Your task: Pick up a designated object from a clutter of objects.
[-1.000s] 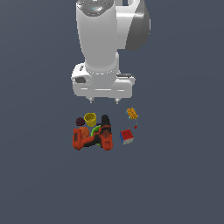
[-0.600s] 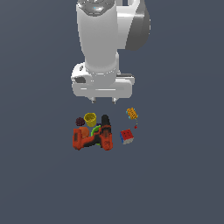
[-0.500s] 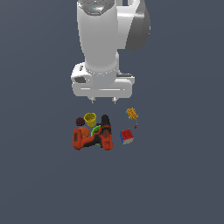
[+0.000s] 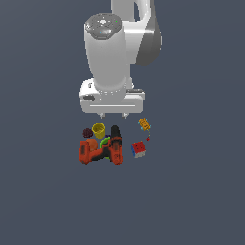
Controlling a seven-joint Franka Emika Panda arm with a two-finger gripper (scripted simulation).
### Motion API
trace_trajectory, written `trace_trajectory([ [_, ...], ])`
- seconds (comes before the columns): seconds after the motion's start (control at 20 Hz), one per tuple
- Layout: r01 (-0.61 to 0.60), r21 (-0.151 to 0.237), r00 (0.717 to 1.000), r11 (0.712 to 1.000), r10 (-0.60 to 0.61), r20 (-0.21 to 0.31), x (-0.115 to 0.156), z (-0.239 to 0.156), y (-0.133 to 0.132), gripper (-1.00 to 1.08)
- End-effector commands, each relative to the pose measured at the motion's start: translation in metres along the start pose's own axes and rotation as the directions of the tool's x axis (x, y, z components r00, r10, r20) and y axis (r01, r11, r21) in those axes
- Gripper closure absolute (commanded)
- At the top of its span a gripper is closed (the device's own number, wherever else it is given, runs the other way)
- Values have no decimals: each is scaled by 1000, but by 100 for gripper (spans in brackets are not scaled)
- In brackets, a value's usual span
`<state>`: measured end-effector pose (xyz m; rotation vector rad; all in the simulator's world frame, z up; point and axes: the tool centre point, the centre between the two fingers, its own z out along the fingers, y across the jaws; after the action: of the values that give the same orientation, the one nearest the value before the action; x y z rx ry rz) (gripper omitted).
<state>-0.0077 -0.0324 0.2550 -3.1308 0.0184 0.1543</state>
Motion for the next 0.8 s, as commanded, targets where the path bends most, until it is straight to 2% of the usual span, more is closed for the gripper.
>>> trace_trajectory([
  [0.0,9,11,1000,1000,-9,12,2,17,0,-60],
  [0.4,38,57,998,998,-41,54,8,85,2,-60],
  [0.75,47,74,996,996,-52,69,7,112,3,-60],
])
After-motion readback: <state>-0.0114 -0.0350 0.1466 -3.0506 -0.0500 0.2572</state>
